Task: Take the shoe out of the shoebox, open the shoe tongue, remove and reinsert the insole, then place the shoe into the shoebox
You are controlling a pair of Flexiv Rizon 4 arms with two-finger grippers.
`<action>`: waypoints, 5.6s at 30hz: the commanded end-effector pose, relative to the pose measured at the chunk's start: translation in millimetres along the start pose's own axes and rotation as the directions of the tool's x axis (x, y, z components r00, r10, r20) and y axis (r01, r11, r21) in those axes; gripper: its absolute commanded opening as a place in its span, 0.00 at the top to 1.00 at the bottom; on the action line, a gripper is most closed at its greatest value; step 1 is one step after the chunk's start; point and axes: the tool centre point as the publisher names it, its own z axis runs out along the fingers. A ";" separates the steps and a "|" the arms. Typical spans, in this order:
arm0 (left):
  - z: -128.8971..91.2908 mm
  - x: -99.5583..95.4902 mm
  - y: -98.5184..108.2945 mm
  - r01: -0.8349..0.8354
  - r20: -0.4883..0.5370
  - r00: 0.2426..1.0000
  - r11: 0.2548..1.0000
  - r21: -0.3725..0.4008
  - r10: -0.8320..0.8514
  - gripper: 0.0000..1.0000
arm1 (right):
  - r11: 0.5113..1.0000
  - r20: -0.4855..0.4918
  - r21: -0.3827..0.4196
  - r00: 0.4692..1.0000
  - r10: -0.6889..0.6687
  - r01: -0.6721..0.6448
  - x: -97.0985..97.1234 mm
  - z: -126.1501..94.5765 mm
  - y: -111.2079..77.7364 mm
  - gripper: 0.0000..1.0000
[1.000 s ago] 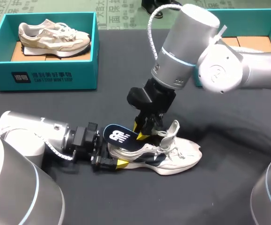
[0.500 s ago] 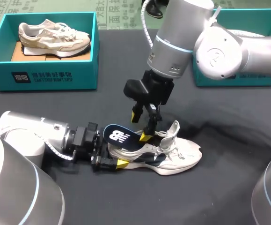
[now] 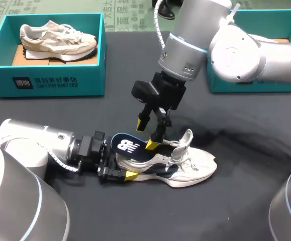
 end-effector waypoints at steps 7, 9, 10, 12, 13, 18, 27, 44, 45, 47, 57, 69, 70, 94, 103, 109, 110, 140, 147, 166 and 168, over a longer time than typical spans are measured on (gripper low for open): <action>0.1 -0.4 0.7 0.001 0.001 1.000 1.000 -0.001 -0.001 1.00 | 0.995 -0.092 -0.034 0.991 0.096 -0.099 -6.3 -0.8 1.3 0.07; 0.1 -0.4 0.7 0.001 0.001 1.000 1.000 -0.001 -0.001 1.00 | 0.993 -0.093 -0.029 0.989 0.115 -0.118 -8.0 0.5 2.7 0.14; 0.1 -0.4 0.7 0.001 0.001 1.000 1.000 -0.001 -0.001 1.00 | 0.992 -0.095 -0.031 0.988 0.119 -0.122 -9.0 1.2 4.0 0.21; 0.1 -0.4 0.7 0.001 0.001 1.000 1.000 -0.001 -0.001 1.00 | 0.990 -0.100 -0.028 0.986 0.132 -0.136 -10.5 2.9 6.2 0.25; 0.1 -0.4 0.7 0.001 0.001 1.000 1.000 -0.001 -0.001 1.00 | 0.990 -0.109 -0.029 0.985 0.134 -0.138 -11.5 4.4 7.9 0.31; 0.1 -0.4 0.7 0.001 0.001 1.000 1.000 -0.001 -0.001 1.00 | 0.988 -0.152 -0.030 0.978 0.143 -0.149 -16.2 9.4 11.5 0.29; 0.1 -0.4 0.7 0.001 0.001 1.000 1.000 -0.001 -0.001 1.00 | 0.980 -0.205 -0.044 0.962 0.181 -0.194 -23.4 17.3 5.2 0.34; 0.1 -0.4 0.7 0.001 0.001 1.000 1.000 -0.001 -0.001 1.00 | 0.966 -0.280 -0.105 0.939 0.200 -0.236 -10.2 40.1 -4.9 0.42; 0.1 -0.4 0.7 0.001 0.001 1.000 1.000 -0.001 -0.001 1.00 | 0.966 -0.282 -0.105 0.938 0.200 -0.237 -9.3 41.2 -4.6 0.43; 0.1 -0.4 0.7 0.001 0.001 1.000 1.000 -0.001 -0.001 1.00 | 0.965 -0.287 -0.105 0.937 0.202 -0.240 -7.1 42.5 -3.5 0.45; 0.1 -0.4 0.7 0.001 0.001 1.000 1.000 -0.001 -0.001 1.00 | 0.958 -0.274 -0.112 0.935 0.224 -0.263 6.8 40.8 -2.4 0.56; 0.1 -0.4 0.7 0.001 0.001 1.000 1.000 -0.001 -0.001 1.00 | 0.950 -0.268 -0.136 0.933 0.239 -0.282 10.1 44.6 -4.0 0.58; 0.1 -0.4 0.7 0.001 0.001 1.000 1.000 -0.001 -0.001 1.00 | 0.949 -0.269 -0.138 0.933 0.239 -0.283 9.4 45.7 -4.1 0.59; 0.1 -0.4 0.7 0.001 0.001 1.000 1.000 -0.001 -0.001 1.00 | 0.938 -0.219 -0.254 0.959 0.181 -0.235 -2.1 35.6 17.2 1.00; 0.1 -0.4 0.7 0.001 0.001 1.000 1.000 -0.001 -0.001 1.00 | 0.930 -0.143 -0.347 0.987 0.076 -0.122 -6.4 16.5 44.7 1.00; 0.1 -0.4 0.7 0.001 0.001 1.000 1.000 -0.001 -0.001 1.00 | 0.930 -0.143 -0.347 0.987 0.076 -0.122 -6.4 16.5 44.7 1.00; 0.1 -0.4 0.7 0.001 0.001 1.000 1.000 -0.001 -0.001 1.00 | 0.930 -0.143 -0.347 0.987 0.076 -0.122 -6.4 16.5 44.7 1.00; 0.1 -0.4 0.7 0.001 0.001 1.000 1.000 -0.001 -0.001 1.00 | 0.778 -0.051 -0.628 0.998 -0.032 -0.008 7.0 -68.9 98.1 1.00; 0.1 -0.4 0.7 0.001 0.001 1.000 1.000 -0.001 -0.001 1.00 | 0.668 -0.069 -0.742 0.998 -0.009 -0.045 13.0 -132.1 121.3 1.00; 0.1 -0.4 0.7 0.001 0.001 1.000 1.000 -0.001 -0.001 1.00 | 0.586 -0.127 -0.782 0.976 0.179 -0.210 39.0 -174.7 119.2 1.00; 0.1 -0.4 0.7 0.001 0.001 1.000 1.000 -0.001 -0.001 1.00 | 0.586 -0.127 -0.782 0.976 0.179 -0.210 39.0 -174.7 119.2 1.00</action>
